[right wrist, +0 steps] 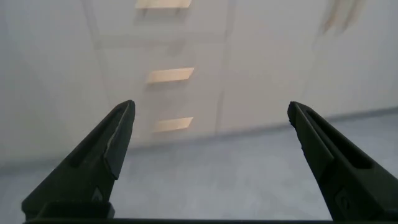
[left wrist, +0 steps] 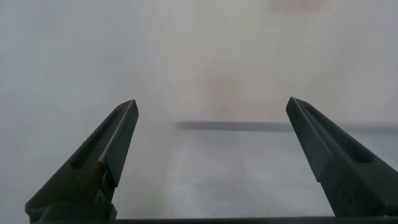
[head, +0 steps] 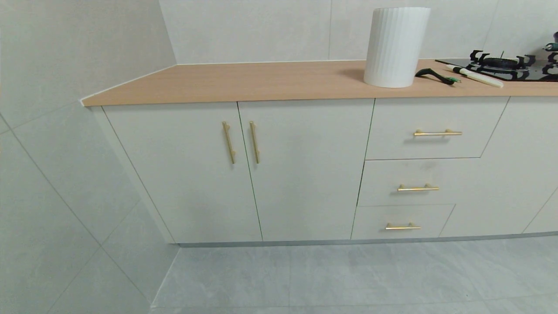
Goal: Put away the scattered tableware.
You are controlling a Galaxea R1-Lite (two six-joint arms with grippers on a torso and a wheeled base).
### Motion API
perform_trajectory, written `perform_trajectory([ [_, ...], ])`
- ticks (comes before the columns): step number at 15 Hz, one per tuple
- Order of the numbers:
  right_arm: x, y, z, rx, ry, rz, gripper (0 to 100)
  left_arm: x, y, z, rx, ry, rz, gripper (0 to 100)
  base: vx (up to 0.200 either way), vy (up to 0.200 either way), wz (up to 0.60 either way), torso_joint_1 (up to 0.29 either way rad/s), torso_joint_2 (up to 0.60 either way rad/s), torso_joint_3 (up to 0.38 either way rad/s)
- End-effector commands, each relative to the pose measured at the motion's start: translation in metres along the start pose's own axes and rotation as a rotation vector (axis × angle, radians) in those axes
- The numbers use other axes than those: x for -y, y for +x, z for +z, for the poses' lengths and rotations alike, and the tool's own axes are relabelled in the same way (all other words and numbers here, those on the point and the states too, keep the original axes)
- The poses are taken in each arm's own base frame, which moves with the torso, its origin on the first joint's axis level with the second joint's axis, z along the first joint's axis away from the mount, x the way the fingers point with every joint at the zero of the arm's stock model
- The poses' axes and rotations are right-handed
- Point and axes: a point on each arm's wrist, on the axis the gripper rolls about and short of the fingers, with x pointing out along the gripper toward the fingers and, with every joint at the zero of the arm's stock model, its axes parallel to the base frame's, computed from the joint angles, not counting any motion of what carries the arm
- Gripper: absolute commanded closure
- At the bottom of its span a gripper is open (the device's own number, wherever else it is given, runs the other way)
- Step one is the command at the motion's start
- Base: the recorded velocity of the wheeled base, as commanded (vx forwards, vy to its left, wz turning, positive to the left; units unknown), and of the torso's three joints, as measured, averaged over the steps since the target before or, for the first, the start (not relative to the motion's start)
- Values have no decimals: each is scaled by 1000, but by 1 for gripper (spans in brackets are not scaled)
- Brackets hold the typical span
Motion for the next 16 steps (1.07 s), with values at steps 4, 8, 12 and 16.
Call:
perform_trajectory([
  [4,-4,0,-8,-76,36,150,0,2,3,-10,-25,-93,-43,0,0,0,0,0,0,0],
  [8,-4,0,-7,-63,39,180,0,2,3,-10,-25,-92,-42,0,0,0,0,0,0,0],
  [12,-4,0,-7,-64,39,179,0,2,3,-10,-25,-92,-42,0,0,0,0,0,0,0],
  [16,-4,0,-7,-63,39,180,0,2,3,-10,-25,-91,-42,0,0,0,0,0,0,0],
])
